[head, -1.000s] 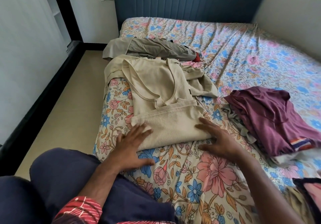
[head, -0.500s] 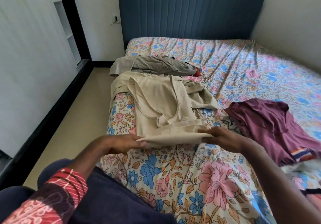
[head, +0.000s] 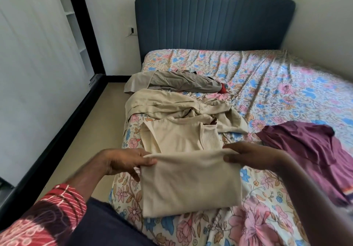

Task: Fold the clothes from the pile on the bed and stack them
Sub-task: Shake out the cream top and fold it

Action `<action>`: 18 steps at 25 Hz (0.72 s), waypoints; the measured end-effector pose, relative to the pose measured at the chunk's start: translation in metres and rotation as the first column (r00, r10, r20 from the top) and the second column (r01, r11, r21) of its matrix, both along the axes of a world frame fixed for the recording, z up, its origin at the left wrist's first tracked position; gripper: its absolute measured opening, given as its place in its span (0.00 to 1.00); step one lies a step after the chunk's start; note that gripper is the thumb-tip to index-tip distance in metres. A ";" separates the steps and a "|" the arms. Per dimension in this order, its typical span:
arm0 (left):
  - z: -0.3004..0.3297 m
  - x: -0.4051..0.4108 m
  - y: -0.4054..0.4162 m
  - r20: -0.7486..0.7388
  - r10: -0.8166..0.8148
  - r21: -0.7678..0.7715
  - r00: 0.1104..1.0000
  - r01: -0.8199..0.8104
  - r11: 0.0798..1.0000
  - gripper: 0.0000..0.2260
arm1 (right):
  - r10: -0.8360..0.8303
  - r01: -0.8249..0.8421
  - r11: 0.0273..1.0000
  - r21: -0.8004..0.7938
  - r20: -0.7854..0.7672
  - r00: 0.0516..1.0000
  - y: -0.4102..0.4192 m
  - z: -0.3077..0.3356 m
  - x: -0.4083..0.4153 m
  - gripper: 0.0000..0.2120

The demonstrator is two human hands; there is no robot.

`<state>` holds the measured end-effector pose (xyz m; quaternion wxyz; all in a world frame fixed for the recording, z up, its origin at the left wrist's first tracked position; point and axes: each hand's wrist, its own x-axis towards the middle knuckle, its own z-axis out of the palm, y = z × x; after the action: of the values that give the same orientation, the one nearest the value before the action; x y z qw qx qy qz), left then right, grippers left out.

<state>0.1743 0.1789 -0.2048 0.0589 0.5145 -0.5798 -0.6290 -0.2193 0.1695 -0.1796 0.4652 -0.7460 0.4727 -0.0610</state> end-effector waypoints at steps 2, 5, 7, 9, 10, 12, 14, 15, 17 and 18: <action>0.002 -0.001 -0.023 -0.017 0.130 -0.093 0.991 -0.131 0.987 0.16 | -0.069 0.078 0.992 -0.103 0.093 0.993 -0.032 -0.005 0.007 0.08; 0.006 -0.007 -0.073 -0.128 0.365 -0.267 0.922 -0.387 0.883 0.14 | -0.265 0.301 0.924 -0.237 0.173 0.949 -0.091 -0.006 0.025 0.08; -0.003 -0.013 -0.111 -0.158 0.570 -0.459 0.806 -0.571 0.680 0.12 | -0.512 0.499 0.757 -0.422 0.092 0.854 -0.125 -0.014 0.042 0.14; -0.019 -0.019 -0.132 -0.048 0.768 -0.601 0.638 -0.633 0.488 0.24 | -0.729 0.624 0.555 -0.550 0.040 0.683 -0.135 -0.026 0.055 0.20; -0.033 -0.019 -0.136 0.013 0.819 -0.590 0.574 -0.657 0.470 0.31 | -0.765 0.656 0.515 -0.552 0.049 0.642 -0.134 -0.037 0.057 0.22; -0.054 -0.020 -0.136 0.056 0.834 -0.435 0.548 -0.739 0.515 0.44 | -0.782 0.702 0.518 -0.489 0.061 0.620 -0.129 -0.058 0.056 0.27; -0.071 -0.018 -0.138 0.023 0.839 -0.348 0.543 -0.783 0.516 0.51 | -0.777 0.720 0.583 -0.377 0.001 0.630 -0.123 -0.077 0.056 0.32; -0.075 -0.018 -0.141 0.026 0.849 -0.360 0.528 -0.787 0.501 0.53 | -0.768 0.719 0.613 -0.327 -0.035 0.639 -0.120 -0.084 0.056 0.33; -0.079 -0.019 -0.150 0.056 0.840 -0.340 0.540 -0.781 0.524 0.50 | -0.754 0.715 0.643 -0.275 -0.065 0.654 -0.116 -0.090 0.059 0.31; -0.078 -0.022 -0.152 0.061 0.822 -0.319 0.566 -0.770 0.553 0.42 | -0.757 0.734 0.640 -0.227 -0.023 0.653 -0.116 -0.089 0.060 0.30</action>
<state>0.1519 0.0265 -0.2831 0.3451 0.7705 -0.3609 -0.3963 -0.1594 0.0535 -0.2686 0.2938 -0.5288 0.7558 -0.2505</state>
